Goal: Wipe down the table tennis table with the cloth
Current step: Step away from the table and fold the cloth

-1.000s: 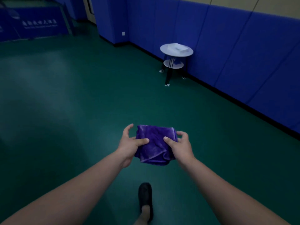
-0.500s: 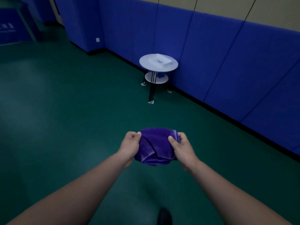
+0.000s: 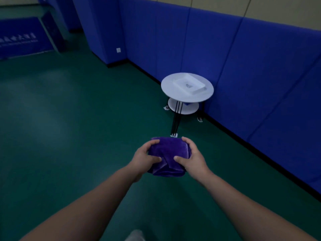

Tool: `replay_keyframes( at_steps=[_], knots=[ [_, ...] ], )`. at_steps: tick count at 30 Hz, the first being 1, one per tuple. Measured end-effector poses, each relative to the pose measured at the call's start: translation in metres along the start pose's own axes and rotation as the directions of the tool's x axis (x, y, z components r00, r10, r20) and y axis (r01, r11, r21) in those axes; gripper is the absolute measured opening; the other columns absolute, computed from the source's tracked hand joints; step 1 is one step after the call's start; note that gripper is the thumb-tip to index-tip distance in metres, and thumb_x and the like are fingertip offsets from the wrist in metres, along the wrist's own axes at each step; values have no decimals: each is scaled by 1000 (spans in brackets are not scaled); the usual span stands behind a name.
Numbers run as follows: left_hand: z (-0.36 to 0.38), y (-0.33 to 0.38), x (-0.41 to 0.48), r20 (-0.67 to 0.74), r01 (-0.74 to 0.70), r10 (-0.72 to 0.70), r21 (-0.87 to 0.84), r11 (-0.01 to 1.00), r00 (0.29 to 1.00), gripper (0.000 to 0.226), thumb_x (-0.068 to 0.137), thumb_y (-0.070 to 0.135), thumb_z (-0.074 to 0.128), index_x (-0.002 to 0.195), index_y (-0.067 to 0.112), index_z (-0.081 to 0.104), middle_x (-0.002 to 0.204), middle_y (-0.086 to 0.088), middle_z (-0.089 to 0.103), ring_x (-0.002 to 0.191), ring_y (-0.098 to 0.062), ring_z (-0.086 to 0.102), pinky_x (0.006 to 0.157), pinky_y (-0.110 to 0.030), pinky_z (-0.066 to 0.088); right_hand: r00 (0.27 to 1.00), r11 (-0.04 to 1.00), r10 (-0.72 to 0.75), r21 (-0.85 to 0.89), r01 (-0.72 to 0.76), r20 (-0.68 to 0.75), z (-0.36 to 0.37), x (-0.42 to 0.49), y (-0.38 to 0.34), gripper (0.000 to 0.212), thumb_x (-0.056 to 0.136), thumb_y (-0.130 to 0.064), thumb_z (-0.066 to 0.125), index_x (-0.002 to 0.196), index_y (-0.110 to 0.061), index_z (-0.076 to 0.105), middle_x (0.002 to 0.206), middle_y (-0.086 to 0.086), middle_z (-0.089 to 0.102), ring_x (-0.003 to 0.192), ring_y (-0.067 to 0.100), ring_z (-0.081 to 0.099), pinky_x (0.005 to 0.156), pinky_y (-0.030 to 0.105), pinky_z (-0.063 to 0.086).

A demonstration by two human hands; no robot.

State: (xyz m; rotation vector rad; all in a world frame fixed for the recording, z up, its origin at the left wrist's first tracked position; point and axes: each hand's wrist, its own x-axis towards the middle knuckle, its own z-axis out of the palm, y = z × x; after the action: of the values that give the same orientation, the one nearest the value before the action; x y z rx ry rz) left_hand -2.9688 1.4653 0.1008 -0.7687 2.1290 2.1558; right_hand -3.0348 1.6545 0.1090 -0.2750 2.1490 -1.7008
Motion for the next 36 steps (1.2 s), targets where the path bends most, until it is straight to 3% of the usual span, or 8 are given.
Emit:
replay_keyframes(
  at_steps=[3,8,12,15,21,26,31,36],
  knots=[
    [-11,21,91,9,-1,1,22,1000,1000,79,70,-17,72,125,39,61,124,2,60,99,-24,70,65,-36,60,1000,1000,20,-20,-20,18,2,100,-7,70,79,-1,81,132,-34,51,126,-8,60,109,13,62,102,38,52],
    [-34,53,267,-36,41,-42,-34,999,998,77,71,-25,63,122,33,62,122,7,56,93,-24,70,59,-31,57,998,997,56,-48,-54,40,13,278,-3,71,75,1,83,131,-31,53,127,-6,59,103,6,61,91,26,55],
    [-46,100,411,-20,66,-66,-18,998,998,76,69,-26,59,119,31,63,115,13,57,81,-19,69,53,-28,54,994,993,111,33,-111,9,16,421,-16,70,76,11,76,123,-37,56,130,1,61,112,21,64,94,41,58],
    [-39,147,507,14,30,-31,72,997,999,78,67,-24,62,126,28,63,116,10,62,79,-16,69,55,-29,55,990,993,112,58,-107,-87,1,513,-33,71,78,12,74,118,-43,57,129,2,63,111,21,65,90,39,60],
    [6,216,694,173,38,-68,169,985,983,83,69,-21,63,135,29,60,93,-4,67,60,-7,69,55,-24,55,952,981,180,124,-153,-249,-50,671,-42,69,82,0,79,120,-52,53,122,-13,61,105,7,64,83,26,60],
    [56,232,856,234,80,-139,246,966,962,84,69,-22,64,138,26,59,114,-12,66,80,-19,69,55,-21,54,911,959,259,195,-204,-320,-91,814,-7,71,82,4,76,136,-36,53,123,-7,62,104,9,64,86,31,60],
    [102,225,985,268,140,-243,353,925,932,80,71,-24,60,135,24,60,96,-7,68,76,-15,67,55,-19,53,846,916,390,243,-318,-364,-121,921,28,73,82,8,73,139,-31,52,129,1,61,112,22,62,89,35,59],
    [138,218,1090,355,78,-262,458,885,898,79,73,-21,59,135,28,58,105,-2,64,88,-13,65,60,-14,52,765,877,480,245,-413,-429,-141,1002,57,73,84,6,71,143,-30,48,138,2,56,123,24,55,98,43,56]
  ],
)
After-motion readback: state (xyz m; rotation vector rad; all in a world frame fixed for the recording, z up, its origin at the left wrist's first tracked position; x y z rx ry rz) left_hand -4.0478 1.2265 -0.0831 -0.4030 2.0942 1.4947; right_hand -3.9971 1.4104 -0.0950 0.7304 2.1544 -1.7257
